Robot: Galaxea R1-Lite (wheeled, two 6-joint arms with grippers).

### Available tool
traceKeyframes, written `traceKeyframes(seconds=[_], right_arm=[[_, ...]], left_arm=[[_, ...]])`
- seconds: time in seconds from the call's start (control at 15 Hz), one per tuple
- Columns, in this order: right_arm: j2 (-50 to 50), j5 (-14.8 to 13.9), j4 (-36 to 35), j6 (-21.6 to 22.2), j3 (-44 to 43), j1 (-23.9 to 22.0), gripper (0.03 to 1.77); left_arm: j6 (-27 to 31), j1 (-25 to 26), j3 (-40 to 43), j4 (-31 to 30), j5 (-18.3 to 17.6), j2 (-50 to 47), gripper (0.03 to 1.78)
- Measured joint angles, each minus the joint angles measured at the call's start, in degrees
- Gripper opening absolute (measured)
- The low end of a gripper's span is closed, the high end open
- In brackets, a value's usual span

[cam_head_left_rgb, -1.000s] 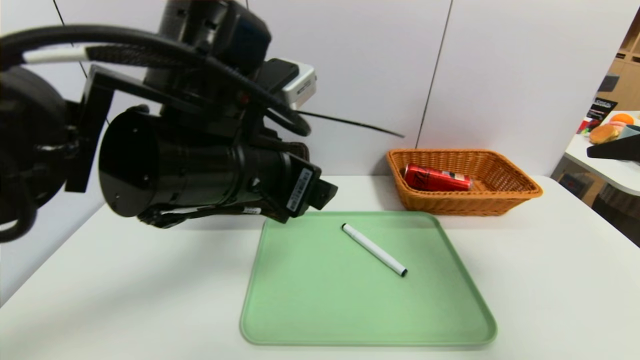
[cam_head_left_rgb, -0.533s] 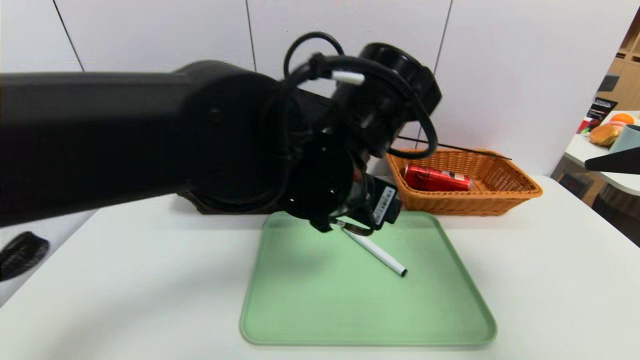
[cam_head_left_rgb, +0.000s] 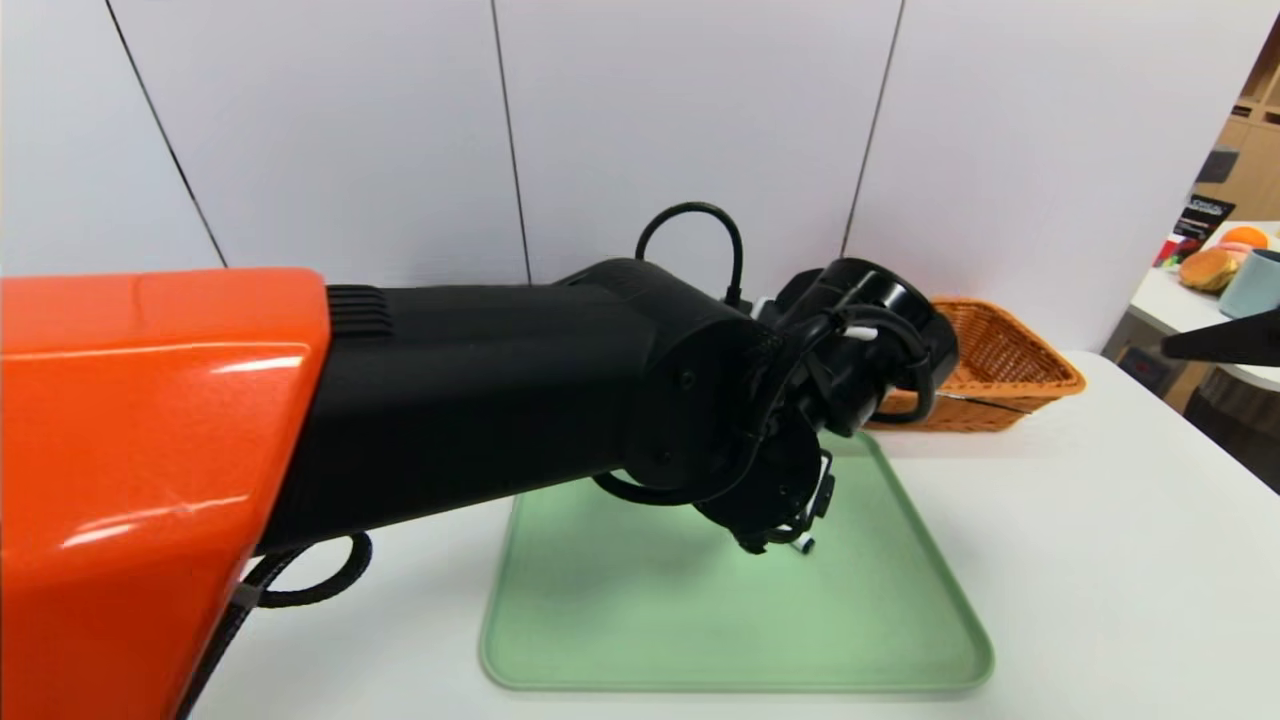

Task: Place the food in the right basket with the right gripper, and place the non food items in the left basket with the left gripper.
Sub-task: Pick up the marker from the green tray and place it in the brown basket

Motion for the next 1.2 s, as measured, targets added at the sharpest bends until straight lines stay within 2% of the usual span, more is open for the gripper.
traceKeyframes(seconds=[0.2,0.4,1.2], right_arm=[[-0.4,0.1,-0.1,1.0,1.1,-0.1,1.69],[-1.2,1.1,-0.1,2.0,2.5,-0.1,1.69],[-4.6,1.7,-0.1,2.1,6.0,-0.1,1.69]], left_arm=[[-3.0,0.3,-0.1,0.3,1.2,1.6,1.69],[-4.0,0.6,-0.2,0.3,4.2,3.2,1.69],[-3.5,0.6,-1.0,-4.4,4.6,7.2,1.69]])
